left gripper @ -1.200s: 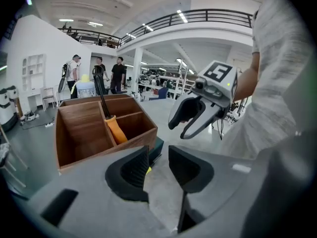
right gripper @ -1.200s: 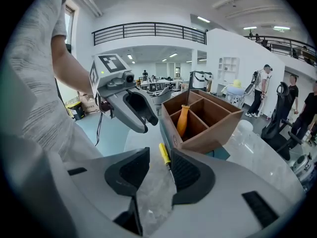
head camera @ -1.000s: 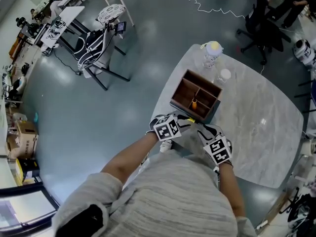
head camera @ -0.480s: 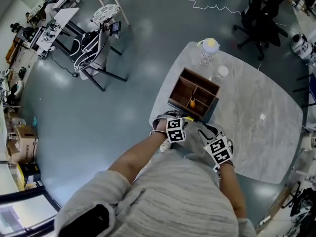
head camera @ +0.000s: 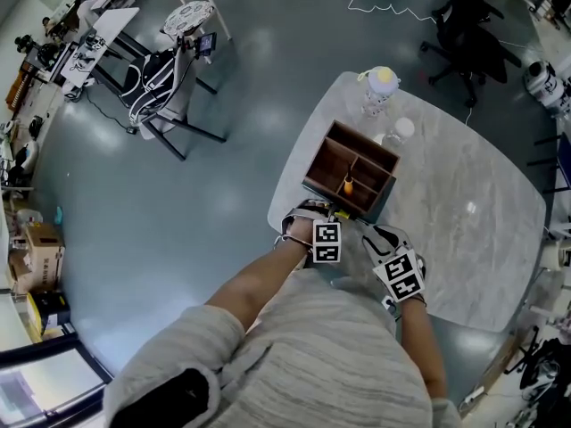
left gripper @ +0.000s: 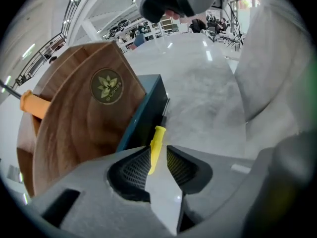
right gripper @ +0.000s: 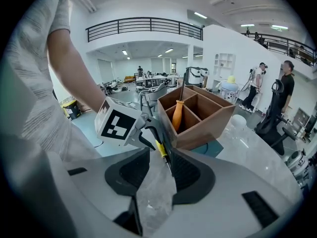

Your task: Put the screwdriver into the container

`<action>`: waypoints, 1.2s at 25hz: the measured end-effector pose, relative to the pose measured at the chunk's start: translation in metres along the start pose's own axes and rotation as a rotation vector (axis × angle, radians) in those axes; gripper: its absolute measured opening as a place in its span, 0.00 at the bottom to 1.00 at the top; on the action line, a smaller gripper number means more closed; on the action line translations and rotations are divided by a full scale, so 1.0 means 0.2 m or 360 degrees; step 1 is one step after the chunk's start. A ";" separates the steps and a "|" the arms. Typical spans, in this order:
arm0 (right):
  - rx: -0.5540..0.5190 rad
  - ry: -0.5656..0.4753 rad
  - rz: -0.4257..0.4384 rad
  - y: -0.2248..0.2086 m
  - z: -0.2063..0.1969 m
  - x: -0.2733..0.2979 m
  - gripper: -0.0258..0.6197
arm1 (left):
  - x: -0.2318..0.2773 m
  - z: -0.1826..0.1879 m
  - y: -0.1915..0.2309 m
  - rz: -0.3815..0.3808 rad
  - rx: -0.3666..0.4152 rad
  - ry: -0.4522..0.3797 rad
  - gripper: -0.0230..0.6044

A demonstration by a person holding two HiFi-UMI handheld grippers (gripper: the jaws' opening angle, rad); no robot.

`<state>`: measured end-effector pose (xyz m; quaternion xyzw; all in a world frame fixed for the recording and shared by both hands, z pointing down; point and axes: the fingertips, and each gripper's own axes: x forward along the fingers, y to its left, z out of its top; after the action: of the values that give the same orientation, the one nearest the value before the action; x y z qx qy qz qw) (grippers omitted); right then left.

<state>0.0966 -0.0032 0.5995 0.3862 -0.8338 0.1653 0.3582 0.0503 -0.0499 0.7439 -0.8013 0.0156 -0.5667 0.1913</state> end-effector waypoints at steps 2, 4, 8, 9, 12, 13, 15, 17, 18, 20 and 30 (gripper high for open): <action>-0.0001 0.0001 0.0002 0.00 0.01 0.00 0.22 | 0.02 0.00 0.00 0.0006 0.0009 0.0024 0.21; -0.0002 -0.0002 0.0002 -0.01 0.01 -0.01 0.22 | 0.02 0.01 0.00 0.0048 0.0041 0.0038 0.18; -0.0004 -0.0005 0.0002 -0.01 0.03 -0.01 0.22 | 0.02 0.01 0.02 0.0155 0.0132 0.0075 0.16; -0.0003 -0.0006 0.0001 -0.01 0.03 -0.01 0.22 | 0.02 0.00 0.02 0.0185 0.0173 0.0091 0.15; 0.0009 -0.0010 -0.0007 -0.02 0.04 -0.01 0.22 | 0.04 0.00 0.03 0.0254 0.0267 0.0121 0.15; 0.0014 -0.0010 -0.0010 -0.02 0.04 -0.02 0.22 | 0.04 -0.01 0.03 0.0266 0.0272 0.0121 0.15; 0.0030 -0.0016 -0.0017 -0.03 0.05 -0.02 0.22 | 0.03 -0.01 0.03 0.0276 0.0264 0.0114 0.15; 0.0046 -0.0024 -0.0019 -0.04 0.05 -0.03 0.22 | 0.03 0.00 0.04 0.0263 0.0232 0.0086 0.15; 0.0050 -0.0026 -0.0020 -0.04 0.04 -0.03 0.22 | 0.03 0.01 0.04 0.0244 0.0204 0.0063 0.14; 0.0044 -0.0023 -0.0023 -0.05 0.03 -0.03 0.22 | 0.04 0.03 0.03 0.0182 0.0144 0.0025 0.11; 0.0092 0.0006 -0.0048 -0.05 -0.01 -0.06 0.22 | 0.06 0.15 -0.14 -0.0081 0.0058 -0.0060 0.06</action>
<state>0.1109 -0.0024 0.5913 0.4086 -0.8221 0.1846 0.3510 0.0774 -0.0180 0.7559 -0.8082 -0.0188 -0.5564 0.1918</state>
